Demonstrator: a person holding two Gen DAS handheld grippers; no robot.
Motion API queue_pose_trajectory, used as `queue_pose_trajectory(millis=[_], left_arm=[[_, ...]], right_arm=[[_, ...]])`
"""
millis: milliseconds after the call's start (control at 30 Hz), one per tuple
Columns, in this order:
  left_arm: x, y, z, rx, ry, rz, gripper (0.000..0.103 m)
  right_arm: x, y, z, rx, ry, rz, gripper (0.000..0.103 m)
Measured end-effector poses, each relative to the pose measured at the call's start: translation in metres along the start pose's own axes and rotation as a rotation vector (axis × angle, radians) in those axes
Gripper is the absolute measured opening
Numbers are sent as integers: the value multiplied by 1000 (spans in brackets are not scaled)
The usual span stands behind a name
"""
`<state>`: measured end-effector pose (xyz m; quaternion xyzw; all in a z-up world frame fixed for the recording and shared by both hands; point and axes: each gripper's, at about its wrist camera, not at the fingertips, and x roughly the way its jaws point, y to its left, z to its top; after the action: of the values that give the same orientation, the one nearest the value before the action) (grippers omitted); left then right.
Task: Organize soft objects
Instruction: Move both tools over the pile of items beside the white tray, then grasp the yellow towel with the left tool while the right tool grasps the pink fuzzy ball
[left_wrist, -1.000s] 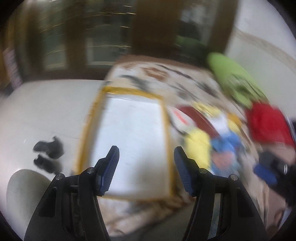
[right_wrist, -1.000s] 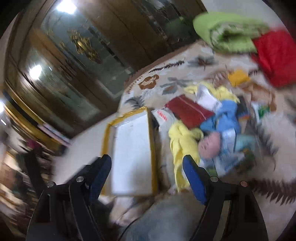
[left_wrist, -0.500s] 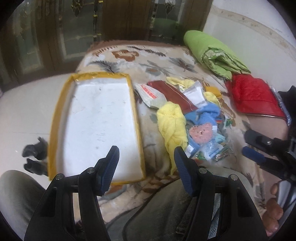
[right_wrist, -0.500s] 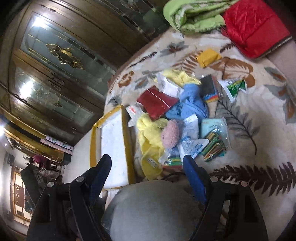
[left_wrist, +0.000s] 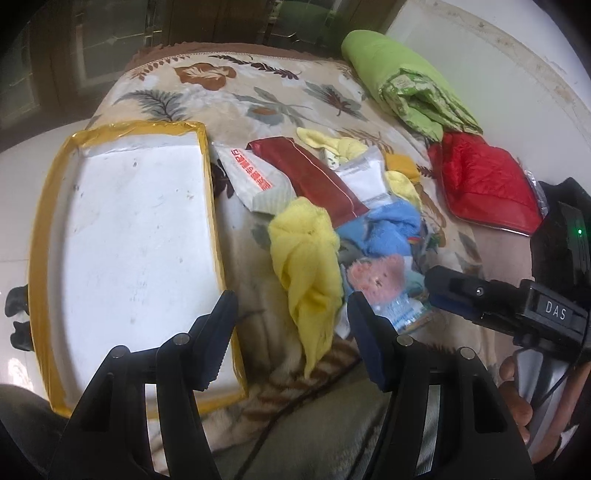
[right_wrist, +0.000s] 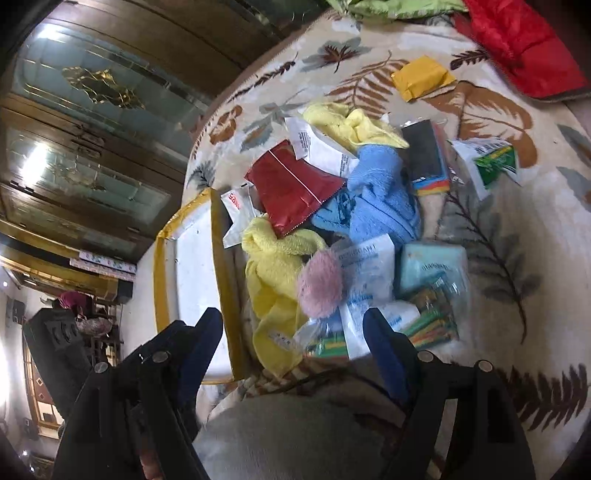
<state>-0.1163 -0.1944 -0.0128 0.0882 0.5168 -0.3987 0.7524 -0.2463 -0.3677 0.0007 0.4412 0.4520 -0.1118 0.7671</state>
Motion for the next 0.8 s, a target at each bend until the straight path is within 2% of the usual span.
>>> queue_pose_trajectory(millis=[100,167,233,300,400,533,567,600,667,733,767,800], left_arm=[[11,3,10,-7,29,-10,61],[22,3,18,-16,47,-21,61],[35,2,27,-19,62,-20,61],[45,2,34,-13,79,-13,61],[66,-2,41,-10,124,-9,61],[91,-3,41,-32,176,0,59],[94,-3,39,-47,181,-16,56],[96,-4,37,-56,183,-47,46],[93,-3,35,-57,170,-56,42],[84,2,34,-74,163,-81,27],[79,3,32,-72,155,-93,24],[75,4,32,-62,144,-100,6]], right_arm=[[19,-1,8,17,33,-41,68],[38,-8,6,57,67,-48,58],[49,-15,6,107,94,-65,40],[51,-20,5,128,97,-89,29],[42,-24,6,141,77,-120,24],[28,-29,2,145,26,-104,17],[21,-28,2,136,0,-103,17],[19,-28,2,135,-19,-106,16],[17,-30,2,133,-49,-104,15],[9,-27,1,124,-75,-109,15],[8,-26,1,124,-94,-107,15],[6,-22,1,118,-110,-110,15]])
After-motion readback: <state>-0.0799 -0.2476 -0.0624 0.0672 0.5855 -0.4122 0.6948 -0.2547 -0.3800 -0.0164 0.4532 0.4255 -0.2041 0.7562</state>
